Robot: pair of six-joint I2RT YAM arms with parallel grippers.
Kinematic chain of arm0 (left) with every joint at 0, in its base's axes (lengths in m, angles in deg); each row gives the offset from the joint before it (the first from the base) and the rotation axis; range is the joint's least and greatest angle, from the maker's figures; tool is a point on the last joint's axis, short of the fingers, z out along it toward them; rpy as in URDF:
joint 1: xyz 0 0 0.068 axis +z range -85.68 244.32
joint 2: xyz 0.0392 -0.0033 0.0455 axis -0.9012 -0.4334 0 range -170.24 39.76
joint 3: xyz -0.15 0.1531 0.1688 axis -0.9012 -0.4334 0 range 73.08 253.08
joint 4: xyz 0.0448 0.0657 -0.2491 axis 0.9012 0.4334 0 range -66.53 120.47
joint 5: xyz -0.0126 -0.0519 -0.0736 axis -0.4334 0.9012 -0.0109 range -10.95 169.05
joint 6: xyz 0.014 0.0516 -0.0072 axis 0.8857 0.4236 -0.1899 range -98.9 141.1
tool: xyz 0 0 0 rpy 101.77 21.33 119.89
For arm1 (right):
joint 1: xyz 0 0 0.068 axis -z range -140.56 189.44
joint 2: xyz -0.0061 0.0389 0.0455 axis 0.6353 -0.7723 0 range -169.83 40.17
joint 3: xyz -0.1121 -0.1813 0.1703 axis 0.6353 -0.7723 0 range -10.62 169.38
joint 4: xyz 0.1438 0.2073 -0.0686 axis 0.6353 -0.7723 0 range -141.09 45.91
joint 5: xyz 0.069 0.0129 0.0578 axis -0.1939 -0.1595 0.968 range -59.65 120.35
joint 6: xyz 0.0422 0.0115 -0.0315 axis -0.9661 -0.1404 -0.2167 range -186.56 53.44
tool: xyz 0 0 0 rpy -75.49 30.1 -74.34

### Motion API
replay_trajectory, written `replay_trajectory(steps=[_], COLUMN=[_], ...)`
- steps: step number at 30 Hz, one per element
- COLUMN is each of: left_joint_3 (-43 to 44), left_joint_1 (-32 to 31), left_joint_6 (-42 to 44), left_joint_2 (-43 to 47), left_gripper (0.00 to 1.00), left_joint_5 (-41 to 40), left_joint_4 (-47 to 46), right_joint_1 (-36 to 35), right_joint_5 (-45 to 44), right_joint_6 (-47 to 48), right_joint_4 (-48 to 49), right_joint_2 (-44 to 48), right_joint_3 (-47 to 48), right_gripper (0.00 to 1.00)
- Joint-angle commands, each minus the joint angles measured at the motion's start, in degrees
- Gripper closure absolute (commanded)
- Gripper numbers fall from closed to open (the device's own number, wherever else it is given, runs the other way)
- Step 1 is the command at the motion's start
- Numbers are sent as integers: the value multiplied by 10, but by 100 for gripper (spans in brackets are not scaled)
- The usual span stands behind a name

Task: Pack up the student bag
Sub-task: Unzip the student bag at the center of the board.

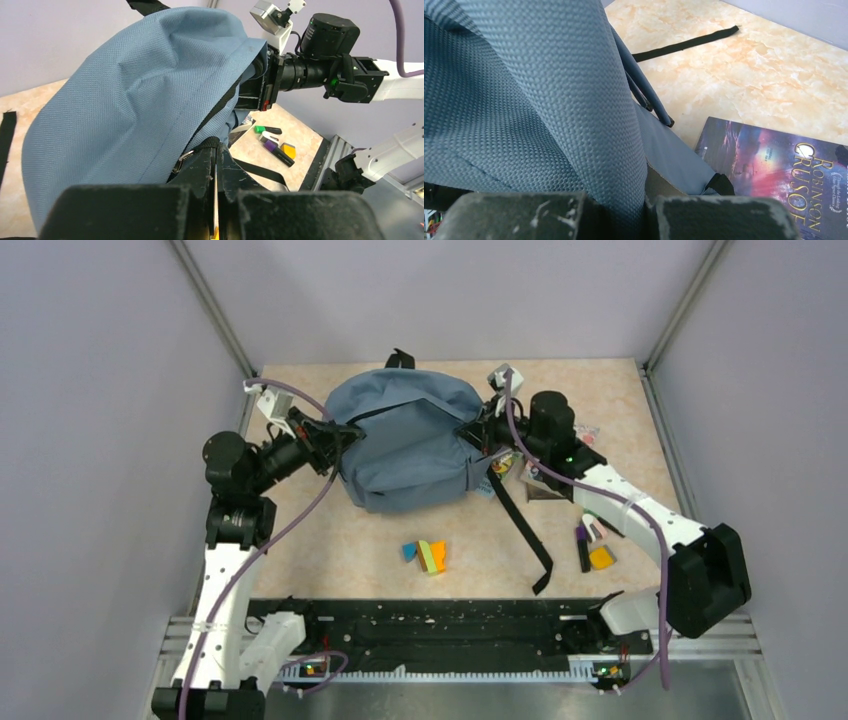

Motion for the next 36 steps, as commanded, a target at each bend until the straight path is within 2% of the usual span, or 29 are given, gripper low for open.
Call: replay_trajectory(steps=[1,3,6,8,11,12,17,20,22,25,29,32,36], left_joint_3=[17,3,-12,-14,-14,-14,-9,-11,-12,-14,-15,-17,-9], left_joint_1=[-8,-8,-8,-8,-8,-8,-9,-9,-9,-9,-10,-11,-12], left_joint_6=[-28,-10,22,38,35,32,31,24,20,26,39,42,60], left_joint_2=[-8,4,23,30,33,32,29,29,31,37,47,54,50], left_gripper=[100,100,100,100,100,100,100,100,100,100,100,100,100], left_joint_5=[25,24,23,20,19,19,16,36,49,54,66,83,104], left_joint_4=[-65,-58,-34,-15,-10,-9,11,8,8,9,20,20,67], right_joint_1=[-7,-7,-7,-7,-7,-7,-6,-7,-7,-7,-16,-47,-121], right_joint_5=[-44,-63,-95,-116,-147,-157,-237,-264,-226,-109,-15,29,32], right_joint_6=[8,17,31,44,69,81,125,144,155,159,150,173,230], right_joint_4=[-24,-32,-42,-49,-61,-65,-82,-104,-92,3,102,146,184], right_joint_2=[-15,-5,17,37,76,90,163,194,218,259,275,276,263], right_joint_3=[27,25,15,7,-7,-14,-48,-48,-58,-104,-141,-150,-152], right_gripper=[93,81,55,41,24,22,14,14,14,14,14,15,15])
